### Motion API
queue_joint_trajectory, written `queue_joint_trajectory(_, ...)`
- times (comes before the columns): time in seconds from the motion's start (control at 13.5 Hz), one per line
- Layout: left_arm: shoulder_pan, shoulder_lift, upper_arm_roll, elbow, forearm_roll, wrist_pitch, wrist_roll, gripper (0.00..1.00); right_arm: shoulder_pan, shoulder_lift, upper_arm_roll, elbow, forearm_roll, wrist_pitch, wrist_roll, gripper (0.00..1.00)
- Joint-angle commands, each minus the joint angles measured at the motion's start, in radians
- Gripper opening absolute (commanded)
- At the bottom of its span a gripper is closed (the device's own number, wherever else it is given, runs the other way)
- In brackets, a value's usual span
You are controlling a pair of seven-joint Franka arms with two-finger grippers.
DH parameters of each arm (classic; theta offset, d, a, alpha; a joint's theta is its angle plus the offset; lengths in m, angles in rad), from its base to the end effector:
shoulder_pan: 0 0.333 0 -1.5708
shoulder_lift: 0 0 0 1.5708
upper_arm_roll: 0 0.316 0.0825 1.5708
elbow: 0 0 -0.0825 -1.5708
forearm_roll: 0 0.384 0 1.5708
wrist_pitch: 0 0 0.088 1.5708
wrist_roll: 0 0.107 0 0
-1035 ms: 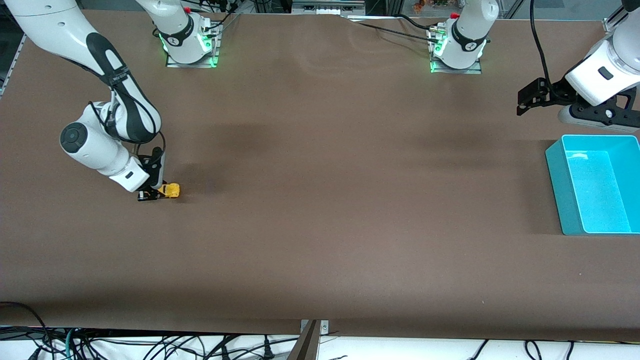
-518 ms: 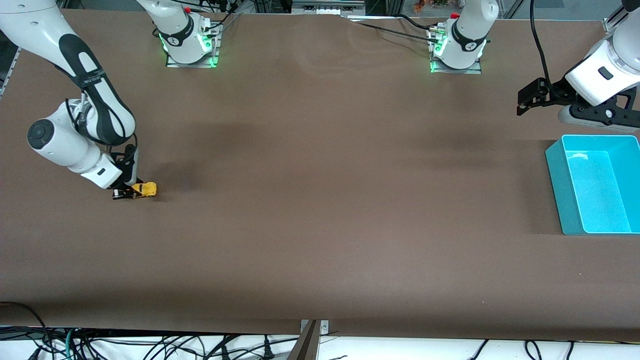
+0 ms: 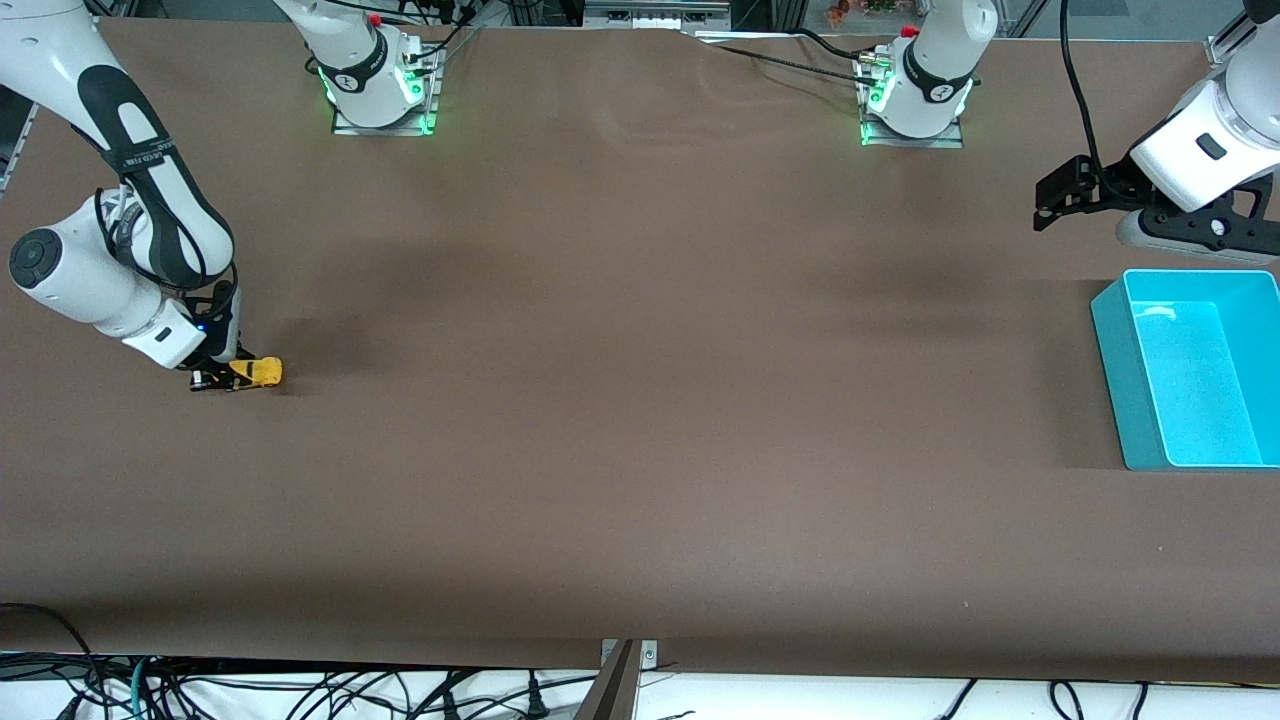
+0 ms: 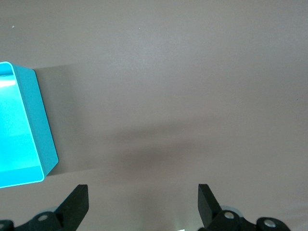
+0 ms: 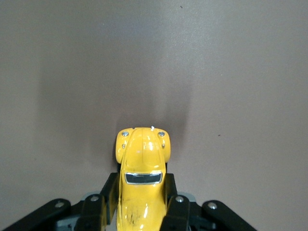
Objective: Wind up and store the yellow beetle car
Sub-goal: 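Drag the car backward along the table with the right gripper to wind it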
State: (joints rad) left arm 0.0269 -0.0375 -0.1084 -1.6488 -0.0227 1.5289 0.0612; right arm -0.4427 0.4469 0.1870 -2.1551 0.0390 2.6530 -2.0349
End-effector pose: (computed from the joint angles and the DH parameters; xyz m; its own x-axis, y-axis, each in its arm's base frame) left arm 0.5345 -0.0472 0.6048 0.9865 -0.1425 -0.0812 -0.1410 -0.9897 0.0236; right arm 0.5546 -0.1454 0.1971 -0.1563 0.9855 0.0655 0.9843 0.1498 0.0937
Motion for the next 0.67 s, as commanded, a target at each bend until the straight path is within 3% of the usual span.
queue_joint_trajectory(0.0,0.004,0.004,-0.005,0.023,0.012,-0.019,-0.006,1.00,-0.022,0.032,0.000,-0.011,0.001,-0.054,0.019,0.57)
queue_joint_trajectory(0.07,0.004,0.002,-0.004,0.023,0.012,-0.021,-0.006,1.00,-0.021,0.027,0.002,0.013,0.002,-0.098,0.036,0.82)
queue_joint_trajectory(0.15,0.004,0.002,-0.004,0.023,0.012,-0.020,-0.006,1.00,-0.021,0.020,0.005,0.036,0.001,-0.154,0.066,1.00)
queue_joint_trajectory(0.59,0.004,0.004,-0.005,0.023,0.012,-0.019,-0.006,1.00,-0.018,-0.115,0.071,0.249,-0.011,-0.571,0.191,1.00)
